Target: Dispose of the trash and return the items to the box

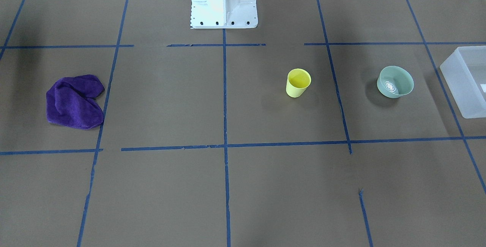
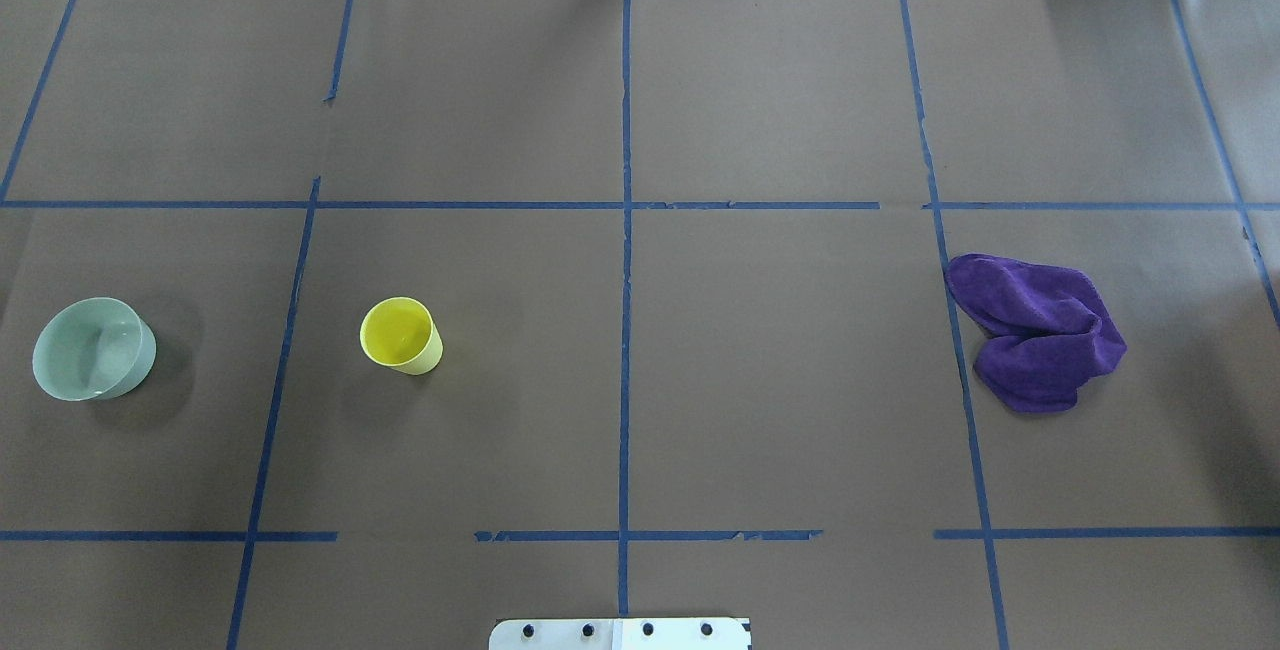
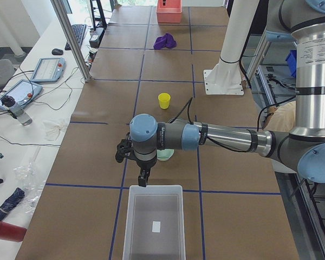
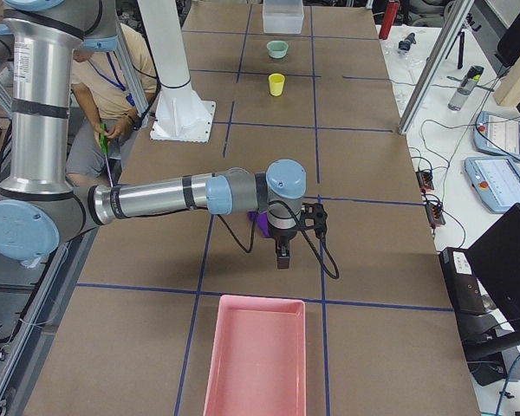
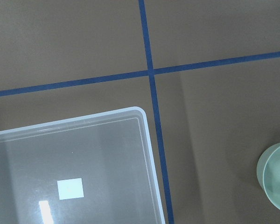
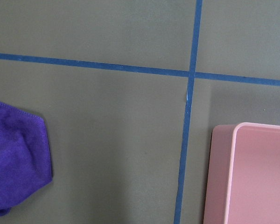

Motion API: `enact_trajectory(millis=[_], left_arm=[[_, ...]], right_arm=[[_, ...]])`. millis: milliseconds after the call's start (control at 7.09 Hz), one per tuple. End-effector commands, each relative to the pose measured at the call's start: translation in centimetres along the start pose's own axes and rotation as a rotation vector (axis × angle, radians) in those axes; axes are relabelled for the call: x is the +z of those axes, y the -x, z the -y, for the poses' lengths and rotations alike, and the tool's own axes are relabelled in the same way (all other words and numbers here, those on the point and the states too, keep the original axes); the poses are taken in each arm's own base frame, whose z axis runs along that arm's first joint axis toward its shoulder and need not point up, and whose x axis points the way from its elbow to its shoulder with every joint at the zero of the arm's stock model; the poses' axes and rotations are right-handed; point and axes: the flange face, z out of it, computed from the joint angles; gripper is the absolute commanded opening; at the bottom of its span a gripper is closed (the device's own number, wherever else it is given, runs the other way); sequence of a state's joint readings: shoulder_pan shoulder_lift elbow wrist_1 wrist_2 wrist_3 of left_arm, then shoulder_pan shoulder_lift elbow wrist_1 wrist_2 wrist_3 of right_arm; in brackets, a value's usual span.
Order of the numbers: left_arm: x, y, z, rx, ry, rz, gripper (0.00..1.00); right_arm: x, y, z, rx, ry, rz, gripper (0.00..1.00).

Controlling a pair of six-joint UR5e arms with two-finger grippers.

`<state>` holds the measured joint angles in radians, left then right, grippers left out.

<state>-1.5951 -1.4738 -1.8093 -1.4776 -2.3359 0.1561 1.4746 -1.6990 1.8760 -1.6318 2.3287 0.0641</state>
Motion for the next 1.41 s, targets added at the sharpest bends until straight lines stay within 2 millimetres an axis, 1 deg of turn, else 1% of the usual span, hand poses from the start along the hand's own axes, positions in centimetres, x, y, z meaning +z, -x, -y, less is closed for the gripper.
enact_trajectory(millis=[0,141,423,564,706,988,1129,1270], left_arm=[[-0.9,-1.0,0.3,0.055,-0.034,0.002,1.00],[-1.1,-1.5,0.2,0.056,-0.030,-0.020,1.00],[-1.1,-1.5,0.4,0.071,-0.043,-0.018,1.00],[-0.7,-1.2,0.7,0.082,-0.051,-0.019,1.00],[-1.0,-1.7,1.1,0.107,-0.087,-0.036,1.00],[-0.3,-1.1,0.4,0.108,-0.086,-0.036,1.00],[0.2,-1.9,0.7,0.128,-0.077,-0.046,1.00],[2.1,-5.3,1.7,0.204,-0.043,-0.079,1.00]], right_arm=[[0.9,0.4,0.0,-0.005,0.024,0.005,1.00],[0.9,0.6,0.0,-0.007,0.025,0.020,1.00],[0.7,0.9,-0.1,-0.010,0.022,0.043,1.00],[0.9,1.0,0.0,-0.015,0.024,0.062,1.00],[0.8,1.2,0.0,-0.017,0.022,0.070,1.00],[1.1,1.0,-0.1,-0.006,0.029,0.068,1.00],[1.9,0.9,0.0,-0.013,0.042,0.070,1.00],[2.1,1.2,-0.2,-0.047,0.023,0.075,1.00]])
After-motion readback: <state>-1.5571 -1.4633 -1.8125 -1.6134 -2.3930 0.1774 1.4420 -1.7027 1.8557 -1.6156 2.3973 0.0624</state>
